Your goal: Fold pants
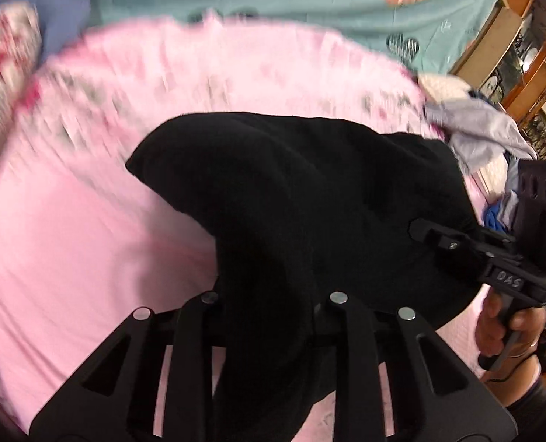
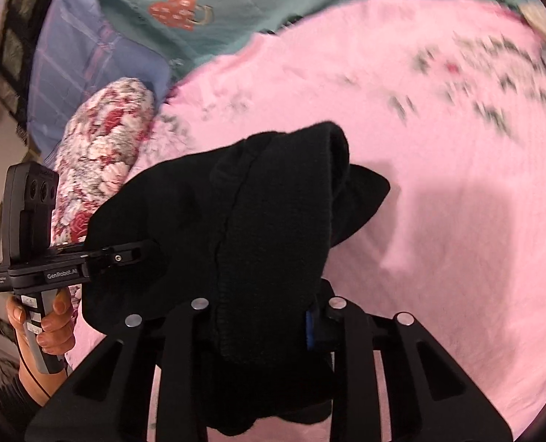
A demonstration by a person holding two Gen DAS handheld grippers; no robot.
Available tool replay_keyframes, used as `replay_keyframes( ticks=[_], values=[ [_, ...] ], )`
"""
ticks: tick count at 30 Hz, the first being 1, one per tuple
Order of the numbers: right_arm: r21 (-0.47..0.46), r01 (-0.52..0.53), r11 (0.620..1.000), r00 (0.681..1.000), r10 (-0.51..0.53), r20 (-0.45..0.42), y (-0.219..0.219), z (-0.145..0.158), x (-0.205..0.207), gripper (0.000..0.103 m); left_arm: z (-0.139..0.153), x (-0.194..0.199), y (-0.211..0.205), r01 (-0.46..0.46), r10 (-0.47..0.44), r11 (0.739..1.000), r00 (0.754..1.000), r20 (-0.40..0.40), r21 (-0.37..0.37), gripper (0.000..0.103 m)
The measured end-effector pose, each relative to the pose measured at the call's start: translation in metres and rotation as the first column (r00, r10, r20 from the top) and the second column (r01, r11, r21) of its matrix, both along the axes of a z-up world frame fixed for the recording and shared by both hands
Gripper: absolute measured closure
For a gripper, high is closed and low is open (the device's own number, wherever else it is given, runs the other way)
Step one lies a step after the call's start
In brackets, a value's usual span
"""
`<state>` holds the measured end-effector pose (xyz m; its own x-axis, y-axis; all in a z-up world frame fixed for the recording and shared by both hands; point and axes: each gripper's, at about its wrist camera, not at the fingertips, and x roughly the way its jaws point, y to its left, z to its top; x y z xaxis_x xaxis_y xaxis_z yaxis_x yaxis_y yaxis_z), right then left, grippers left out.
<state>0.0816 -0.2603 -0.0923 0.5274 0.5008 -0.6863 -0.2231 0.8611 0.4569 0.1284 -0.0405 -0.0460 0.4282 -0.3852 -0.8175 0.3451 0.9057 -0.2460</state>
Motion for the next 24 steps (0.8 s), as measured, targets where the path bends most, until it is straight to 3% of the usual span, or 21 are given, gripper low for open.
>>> replay_keyframes(
  ticks=[6, 10, 14, 16, 17, 18, 19, 20, 22, 24],
  values=[
    [-0.043, -0.054, 0.998, 0.975, 0.062, 0.212, 0.035, 0.082, 0.046, 0.077, 0.075, 0.039, 0.036, -0.091, 0.090, 0.996, 0.975, 0.201, -0.005, 0.080],
    [-0.074, -0.065, 0.995, 0.942, 0.086, 0.325, 0.066, 0.106, 0.103, 0.077, 0.080, 0.085, 0.064, -0.202, 0.202, 0.979, 0.947, 0.250, -0.024, 0.079],
    [-0.131, -0.063, 0.989, 0.950, 0.100, 0.296, 0.096, 0.071, 0.164, 0.074, 0.019, 0.137, 0.081, -0.288, 0.272, 0.955, 0.944, 0.189, 0.063, 0.073],
    [-0.201, -0.038, 0.979, 0.966, 0.087, 0.244, 0.110, 0.036, 0.194, 0.066, -0.023, 0.158, 0.089, -0.350, 0.332, 0.924, 0.934, 0.134, 0.155, 0.055],
    [-0.261, -0.012, 0.965, 0.974, 0.070, 0.214, 0.116, 0.019, 0.207, 0.061, -0.045, 0.167, 0.097, -0.393, 0.379, 0.894, 0.919, 0.105, 0.213, 0.049],
    [-0.348, 0.025, 0.937, 0.985, 0.036, 0.169, 0.121, -0.002, 0.219, 0.051, -0.057, 0.171, 0.104, -0.422, 0.412, 0.878, 0.907, 0.089, 0.228, 0.030],
    [-0.417, 0.047, 0.908, 0.991, 0.010, 0.134, 0.122, -0.018, 0.227, 0.050, -0.062, 0.168, 0.116, -0.455, 0.447, 0.872, 0.890, 0.083, 0.182, 0.019],
    [-0.469, 0.043, 0.882, 0.996, 0.001, 0.094, 0.123, -0.035, 0.234, 0.048, -0.061, 0.164, 0.124, -0.476, 0.469, 0.865, 0.879, 0.081, 0.157, 0.017],
    [-0.420, 0.053, 0.906, 0.991, 0.004, 0.133, 0.115, -0.027, 0.229, 0.048, -0.048, 0.153, 0.132, -0.488, 0.476, 0.860, 0.872, 0.109, 0.151, 0.016],
    [-0.418, 0.076, 0.905, 0.980, 0.010, 0.201, 0.114, -0.010, 0.222, 0.048, -0.032, 0.145, 0.132, -0.504, 0.477, 0.846, 0.861, 0.177, 0.172, 0.014]
  ],
)
